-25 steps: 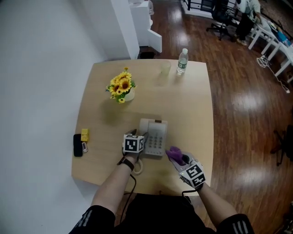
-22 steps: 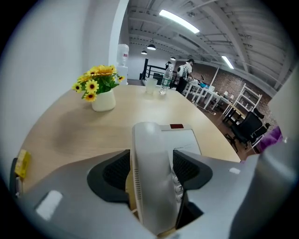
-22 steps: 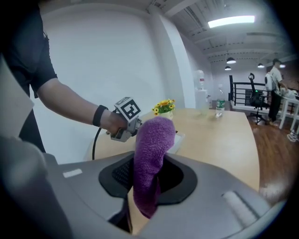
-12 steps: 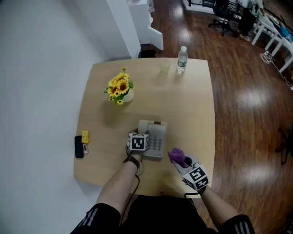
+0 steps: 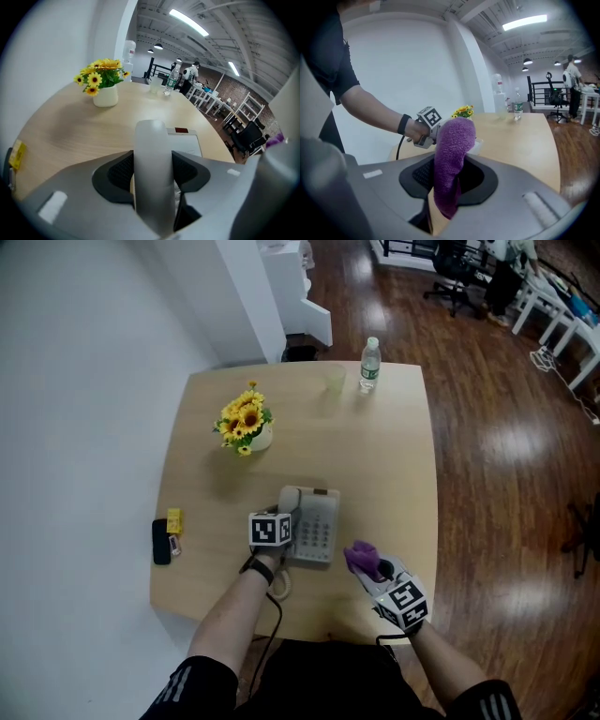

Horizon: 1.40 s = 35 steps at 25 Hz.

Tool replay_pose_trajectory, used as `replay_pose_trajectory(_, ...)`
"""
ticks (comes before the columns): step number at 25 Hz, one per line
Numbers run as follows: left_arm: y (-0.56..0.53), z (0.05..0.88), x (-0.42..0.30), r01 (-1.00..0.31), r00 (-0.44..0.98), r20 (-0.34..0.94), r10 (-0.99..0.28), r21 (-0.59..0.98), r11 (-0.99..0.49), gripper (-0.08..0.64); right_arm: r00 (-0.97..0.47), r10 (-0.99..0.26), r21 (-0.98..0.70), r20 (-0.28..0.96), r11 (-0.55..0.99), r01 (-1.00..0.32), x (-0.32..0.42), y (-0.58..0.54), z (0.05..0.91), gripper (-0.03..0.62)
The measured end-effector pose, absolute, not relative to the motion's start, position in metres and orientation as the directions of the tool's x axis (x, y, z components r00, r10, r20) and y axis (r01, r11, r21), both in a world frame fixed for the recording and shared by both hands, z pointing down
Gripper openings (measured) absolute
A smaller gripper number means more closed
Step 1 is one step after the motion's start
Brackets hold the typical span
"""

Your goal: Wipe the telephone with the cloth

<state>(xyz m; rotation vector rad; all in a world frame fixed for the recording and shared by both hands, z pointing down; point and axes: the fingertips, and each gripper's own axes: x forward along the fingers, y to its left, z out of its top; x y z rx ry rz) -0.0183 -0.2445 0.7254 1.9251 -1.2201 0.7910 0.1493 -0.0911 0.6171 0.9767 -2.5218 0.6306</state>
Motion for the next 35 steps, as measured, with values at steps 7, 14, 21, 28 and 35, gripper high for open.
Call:
replay_pose_trajectory(7, -0.224, 0.667, -0.023, -0.838, 0.544, 0.654, -0.525, 0.402, -0.368, 0.227, -0.705, -0.575, -0.274, 0.415, 0.660, -0.699, 0.135, -0.099, 0.585, 0.104)
replay_pose_trajectory(14, -0.180, 0.573, -0.027, -0.712, 0.701, 0.448, -0.554, 0.483, -0.510, 0.227, -0.748, -0.602, -0.188, 0.281, 0.729, -0.658, 0.095, -0.117, 0.500, 0.104)
replay_pose_trajectory(21, -0.137, 0.494, -0.038, -0.668, 0.743, 0.328, -0.583, 0.408, -0.622, 0.227, -0.793, -0.565, 0.187, 0.228, 0.825, -0.534, 0.019, -0.114, 0.396, 0.104)
replay_pose_trajectory(28, -0.103, 0.454, -0.052, -0.661, 0.750, 0.280, -0.599, 0.296, -0.690, 0.227, -0.792, -0.511, 0.389, 0.334, 0.840, -0.377, -0.041, -0.090, 0.382, 0.104)
replay_pose_trajectory(35, -0.074, 0.419, -0.072, -0.562, 0.816, 0.122, -0.565, 0.395, -0.727, 0.226, -0.841, -0.421, 0.330, 0.341, 0.891, -0.312, -0.054, -0.043, 0.384, 0.104)
